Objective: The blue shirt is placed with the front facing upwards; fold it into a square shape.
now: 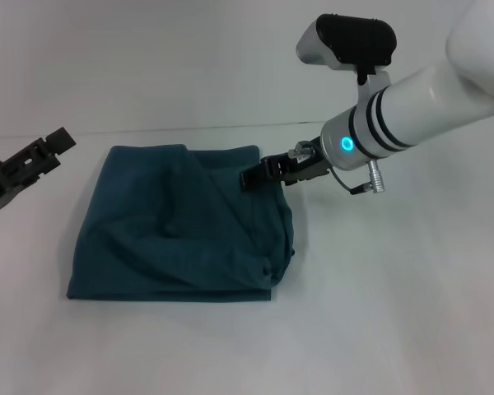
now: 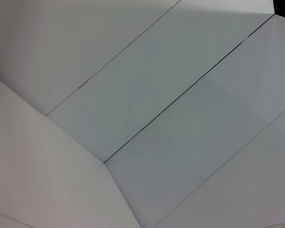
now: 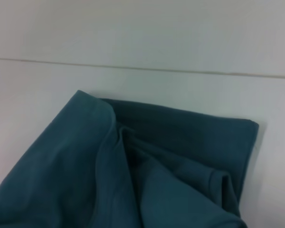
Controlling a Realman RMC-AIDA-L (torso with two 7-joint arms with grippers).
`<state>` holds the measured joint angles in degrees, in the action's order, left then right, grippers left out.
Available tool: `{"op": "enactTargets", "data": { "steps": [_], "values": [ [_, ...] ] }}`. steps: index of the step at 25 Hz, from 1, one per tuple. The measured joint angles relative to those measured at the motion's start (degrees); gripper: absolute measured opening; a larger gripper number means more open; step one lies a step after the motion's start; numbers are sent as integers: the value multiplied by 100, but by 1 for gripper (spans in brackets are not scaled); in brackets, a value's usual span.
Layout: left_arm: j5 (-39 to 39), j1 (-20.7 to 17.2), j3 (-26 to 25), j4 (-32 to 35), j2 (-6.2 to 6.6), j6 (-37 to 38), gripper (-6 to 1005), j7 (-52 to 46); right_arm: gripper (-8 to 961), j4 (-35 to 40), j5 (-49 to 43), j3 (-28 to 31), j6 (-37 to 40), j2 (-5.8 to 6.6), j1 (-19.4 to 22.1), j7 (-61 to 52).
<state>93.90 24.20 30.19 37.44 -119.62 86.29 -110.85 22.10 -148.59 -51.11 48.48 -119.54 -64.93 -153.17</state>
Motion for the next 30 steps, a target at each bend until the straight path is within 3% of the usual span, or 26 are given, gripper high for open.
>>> {"op": "enactTargets", "data": {
  "steps": [13, 16, 21, 27, 30],
  "values": [
    [-84, -58, -97, 5, 12, 21, 948, 60, 744, -39, 265, -205, -131, 32, 9, -20],
    [-85, -20, -97, 7, 10, 21, 948, 65, 536, -82, 265, -273, -133, 52, 2, -117],
    [-85, -14, -97, 9, 1, 21, 948, 85, 296, 26, 276, -276, -97, 59, 28, -131],
    [-84, -67, -93, 4, 0, 19, 948, 87, 71, 435, 300, -277, 144, 59, 52, -120],
    [-84, -77, -92, 0, 0, 19, 948, 89, 62, 539, 303, -269, 217, 52, 46, -112]
  ]
}}
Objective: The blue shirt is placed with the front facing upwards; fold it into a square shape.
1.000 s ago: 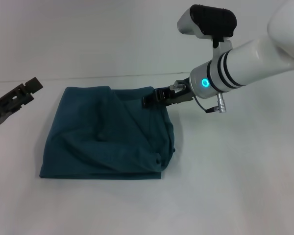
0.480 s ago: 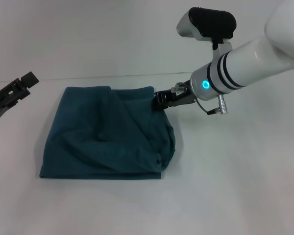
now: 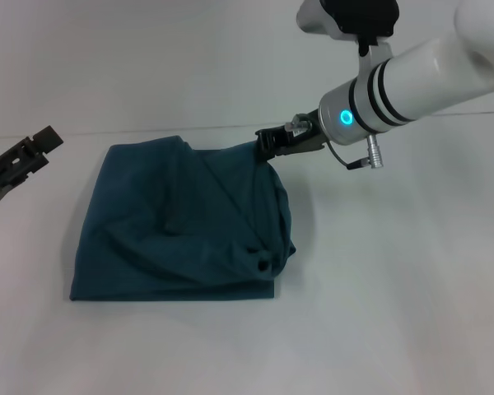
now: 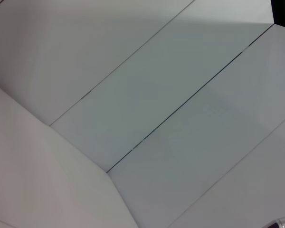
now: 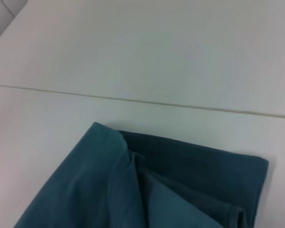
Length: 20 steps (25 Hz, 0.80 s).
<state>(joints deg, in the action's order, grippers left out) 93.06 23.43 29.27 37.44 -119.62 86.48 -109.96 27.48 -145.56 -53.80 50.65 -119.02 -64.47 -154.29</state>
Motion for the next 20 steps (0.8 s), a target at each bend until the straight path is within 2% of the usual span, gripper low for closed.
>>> {"op": "enactTargets", "data": {
  "steps": [6, 15, 20],
  "values": [
    [-23, -6, -41, 1, 6, 0, 948, 2, 56, 106, 256, -10, -12, -44, 23, 131],
    [-40, -1, -66, 1, 9, -31, 948, 2, 57, 130, 278, -5, -176, 30, 151, 118],
    [-42, 53, -69, 0, 9, -57, 948, -7, 53, 77, 262, -34, -408, 11, 182, 157]
  ]
}}
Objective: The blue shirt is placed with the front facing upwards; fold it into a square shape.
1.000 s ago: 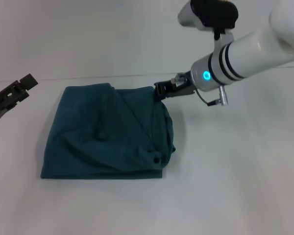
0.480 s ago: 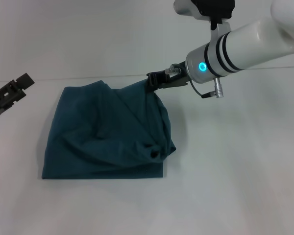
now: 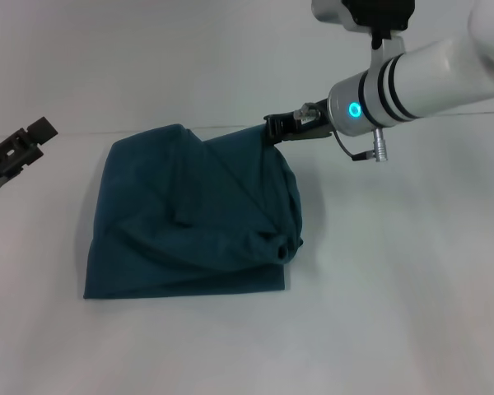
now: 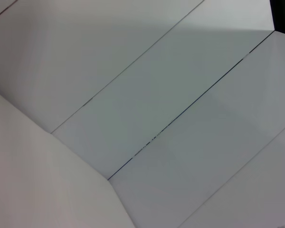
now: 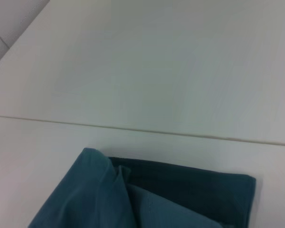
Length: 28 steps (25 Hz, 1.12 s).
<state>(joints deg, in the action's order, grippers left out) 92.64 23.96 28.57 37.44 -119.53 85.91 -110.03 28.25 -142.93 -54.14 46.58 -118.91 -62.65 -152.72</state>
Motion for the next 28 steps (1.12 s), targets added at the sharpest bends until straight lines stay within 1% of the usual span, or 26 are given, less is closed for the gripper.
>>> {"op": "enactTargets", "data": {
  "steps": [4, 9, 12, 15, 17, 20, 21, 22, 24, 26, 28],
  "values": [
    [-10, 15, -8, -1, 8, -35, 948, -8, 63, -117, -12, -142, -150, -36, 14, -3],
    [-31, 8, -129, -28, 18, -36, 948, -10, 83, -358, -47, -270, -166, 41, 47, -84],
    [-53, 1, -149, -24, 15, -39, 948, -5, 94, -341, -512, -263, -159, 103, 101, -476],
    [-85, 2, -151, -27, 33, -38, 949, -6, 212, -317, -950, -230, -214, 169, 113, -814],
    [-92, 4, -150, -18, 36, -28, 949, -20, 291, -292, -1009, -221, -215, 203, 118, -867],
    [-131, 4, -151, -9, 43, -1, 949, -47, 353, -57, -903, -205, 32, 234, 168, -846],
    [-148, 0, -155, -9, 51, 10, 949, -61, 374, 181, -632, -202, 357, 235, 241, -709],
    [-156, -5, -162, -8, 56, 11, 949, -72, 394, 181, -632, -202, 357, 235, 241, -709],
    [-170, -29, -227, -7, 71, 12, 949, -106, 435, 310, -185, -201, 674, 238, 298, -469],
    [-172, -38, -333, -5, 78, 13, 948, -157, 477, 301, 396, -202, 935, 266, 329, -210],
    [-172, -46, -449, 1, 92, 29, 948, -231, 518, 207, 734, -201, 1017, 294, 340, -100]
  ]
}}
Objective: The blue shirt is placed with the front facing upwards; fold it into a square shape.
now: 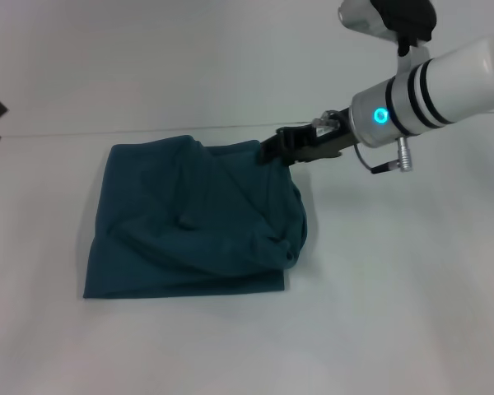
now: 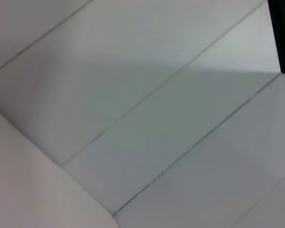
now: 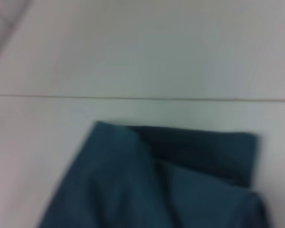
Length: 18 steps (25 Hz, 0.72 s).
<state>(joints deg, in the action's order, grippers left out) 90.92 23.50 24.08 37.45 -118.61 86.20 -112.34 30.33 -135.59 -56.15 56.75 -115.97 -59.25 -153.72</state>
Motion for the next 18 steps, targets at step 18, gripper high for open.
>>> {"op": "enactTargets", "data": {
  "steps": [18],
  "values": [
    [21, -22, -46, 0, -17, 20, 949, -52, 511, -1272, 1563, -97, -2022, -358, 121, 899]
  ]
}}
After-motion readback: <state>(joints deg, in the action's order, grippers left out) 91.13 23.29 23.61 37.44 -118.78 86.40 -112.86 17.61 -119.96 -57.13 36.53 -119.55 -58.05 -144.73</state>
